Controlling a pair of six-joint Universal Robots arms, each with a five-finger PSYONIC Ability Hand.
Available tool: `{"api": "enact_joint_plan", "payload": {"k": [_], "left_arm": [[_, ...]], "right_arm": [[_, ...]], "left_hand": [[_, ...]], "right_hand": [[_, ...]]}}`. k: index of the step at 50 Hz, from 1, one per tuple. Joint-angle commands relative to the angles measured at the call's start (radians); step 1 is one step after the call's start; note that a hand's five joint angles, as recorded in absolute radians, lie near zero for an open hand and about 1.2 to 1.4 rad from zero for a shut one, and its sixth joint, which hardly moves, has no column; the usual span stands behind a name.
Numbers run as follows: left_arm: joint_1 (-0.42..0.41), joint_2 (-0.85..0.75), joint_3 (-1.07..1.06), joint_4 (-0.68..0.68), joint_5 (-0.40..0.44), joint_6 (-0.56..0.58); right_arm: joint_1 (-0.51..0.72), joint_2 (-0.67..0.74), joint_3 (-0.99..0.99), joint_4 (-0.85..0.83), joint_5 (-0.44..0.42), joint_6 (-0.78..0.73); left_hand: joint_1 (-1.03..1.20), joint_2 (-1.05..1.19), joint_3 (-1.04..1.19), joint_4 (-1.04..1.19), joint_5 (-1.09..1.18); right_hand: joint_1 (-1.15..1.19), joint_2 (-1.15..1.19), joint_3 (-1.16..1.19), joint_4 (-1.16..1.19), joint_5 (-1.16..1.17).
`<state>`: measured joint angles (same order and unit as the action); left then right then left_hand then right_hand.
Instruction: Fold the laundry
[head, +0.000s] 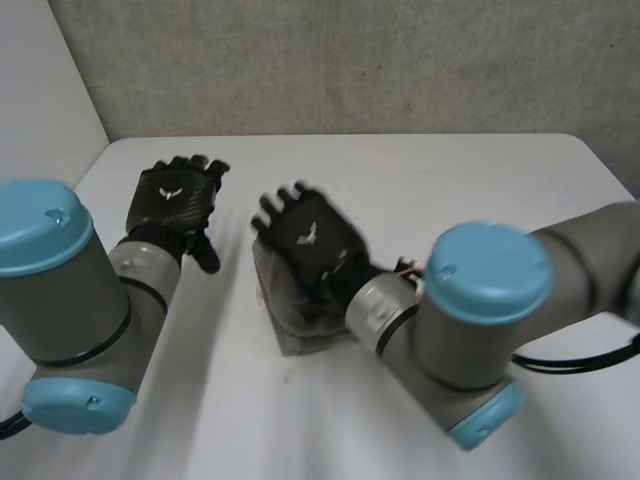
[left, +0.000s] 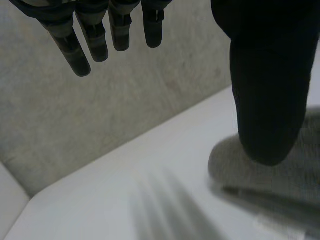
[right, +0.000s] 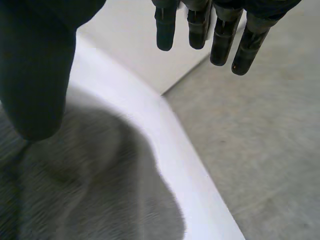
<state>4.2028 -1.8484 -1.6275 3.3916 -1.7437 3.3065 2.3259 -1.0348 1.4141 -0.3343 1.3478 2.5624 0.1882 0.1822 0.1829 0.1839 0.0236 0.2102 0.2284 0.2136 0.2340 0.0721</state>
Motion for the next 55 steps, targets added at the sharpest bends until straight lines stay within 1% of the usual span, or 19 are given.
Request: {"api": "enact_joint_plan", "payload": {"k": [1, 3, 9, 12, 14, 18, 20, 22, 28, 30, 35, 39, 43, 46, 50, 52, 53, 54, 55], "left_arm": [[-0.056, -0.014, 0.132, -0.003, 0.036, -0.136], [-0.078, -0.026, 0.181, -0.018, 0.036, -0.177], [-0.116, -0.097, 0.265, -0.069, 0.043, -0.217], [-0.121, -0.164, 0.307, -0.107, 0.043, -0.228], [-0.121, -0.242, 0.334, -0.136, 0.038, -0.231], [-0.121, -0.302, 0.342, -0.150, 0.033, -0.231], [-0.121, -0.327, 0.342, -0.153, 0.032, -0.226], [-0.113, -0.368, 0.333, -0.156, 0.032, -0.220], [-0.109, -0.404, 0.299, -0.166, 0.029, -0.219], [-0.109, -0.405, 0.275, -0.179, 0.029, -0.217], [-0.109, -0.396, 0.235, -0.216, 0.029, -0.216], [-0.109, -0.381, 0.218, -0.245, 0.029, -0.205], [-0.109, -0.368, 0.222, -0.268, 0.029, -0.153], [-0.109, -0.336, 0.250, -0.268, 0.027, -0.113], [-0.109, -0.281, 0.301, -0.268, 0.029, -0.100], [-0.109, -0.246, 0.327, -0.270, 0.029, -0.100], [-0.109, -0.209, 0.354, -0.273, 0.029, -0.100], [-0.109, -0.169, 0.379, -0.281, 0.029, -0.102], [-0.109, -0.169, 0.379, -0.281, 0.029, -0.102]], "right_arm": [[-0.117, -0.145, 0.002, 0.095, 0.004, 0.374], [-0.161, -0.156, -0.030, 0.167, -0.007, 0.453], [-0.192, -0.137, -0.107, 0.250, -0.006, 0.512], [-0.204, -0.079, -0.156, 0.281, -0.006, 0.515], [-0.215, -0.004, -0.205, 0.305, -0.006, 0.516], [-0.217, 0.063, -0.245, 0.330, -0.010, 0.515], [-0.215, 0.107, -0.264, 0.334, -0.018, 0.515], [-0.215, 0.177, -0.291, 0.336, -0.051, 0.515], [-0.212, 0.283, -0.345, 0.353, -0.087, 0.507], [-0.211, 0.355, -0.395, 0.401, -0.082, 0.496], [-0.211, 0.415, -0.474, 0.487, -0.076, 0.444], [-0.220, 0.406, -0.483, 0.508, -0.067, 0.384], [-0.252, 0.336, -0.478, 0.509, -0.041, 0.334], [-0.258, 0.268, -0.466, 0.509, -0.033, 0.341], [-0.258, 0.190, -0.457, 0.509, -0.030, 0.361], [-0.261, 0.087, -0.445, 0.505, -0.024, 0.424], [-0.261, 0.087, -0.445, 0.505, -0.024, 0.424], [-0.272, 0.041, -0.435, 0.503, -0.013, 0.468], [-0.272, 0.041, -0.435, 0.503, -0.013, 0.469]], "left_hand": [[0.019, 0.025, 0.025, 0.024, 0.009], [0.028, 0.034, 0.034, 0.032, 0.018], [0.031, 0.037, 0.036, 0.035, 0.021], [0.031, 0.037, 0.036, 0.035, 0.021], [0.031, 0.037, 0.036, 0.035, 0.021], [0.031, 0.037, 0.036, 0.035, 0.021], [0.031, 0.037, 0.036, 0.035, 0.021], [0.031, 0.037, 0.036, 0.035, 0.021], [0.025, 0.031, 0.031, 0.030, 0.015], [0.025, 0.031, 0.031, 0.030, 0.015], [0.022, 0.028, 0.028, 0.027, 0.012], [0.022, 0.028, 0.028, 0.027, 0.012], [0.019, 0.025, 0.025, 0.024, 0.009], [0.016, 0.023, 0.022, 0.021, 0.007], [0.014, 0.020, 0.019, 0.018, 0.004], [0.014, 0.020, 0.019, 0.018, 0.004], [0.014, 0.020, 0.019, 0.018, 0.004], [0.011, 0.017, 0.016, 0.015, 0.001], [0.011, 0.017, 0.016, 0.015, 0.001]], "right_hand": [[-0.036, -0.054, -0.039, -0.059, -0.072], [-0.036, -0.054, -0.039, -0.059, -0.072], [-0.036, -0.054, -0.039, -0.059, -0.072], [-0.036, -0.054, -0.039, -0.059, -0.072], [-0.036, -0.054, -0.039, -0.059, -0.072], [-0.036, -0.054, -0.039, -0.059, -0.072], [-0.036, -0.054, -0.039, -0.059, -0.072], [-0.036, -0.054, -0.039, -0.059, -0.072], [-0.036, -0.054, -0.039, -0.059, -0.072], [-0.036, -0.054, -0.039, -0.059, -0.072], [-0.036, -0.054, -0.039, -0.059, -0.072], [-0.036, -0.054, -0.039, -0.059, -0.072], [-0.036, -0.054, -0.039, -0.059, -0.072], [-0.036, -0.054, -0.039, -0.059, -0.072], [-0.036, -0.054, -0.039, -0.059, -0.072], [-0.036, -0.054, -0.039, -0.059, -0.072], [-0.036, -0.054, -0.039, -0.059, -0.072], [-0.036, -0.054, -0.039, -0.059, -0.072], [-0.036, -0.054, -0.039, -0.059, -0.072]]}}
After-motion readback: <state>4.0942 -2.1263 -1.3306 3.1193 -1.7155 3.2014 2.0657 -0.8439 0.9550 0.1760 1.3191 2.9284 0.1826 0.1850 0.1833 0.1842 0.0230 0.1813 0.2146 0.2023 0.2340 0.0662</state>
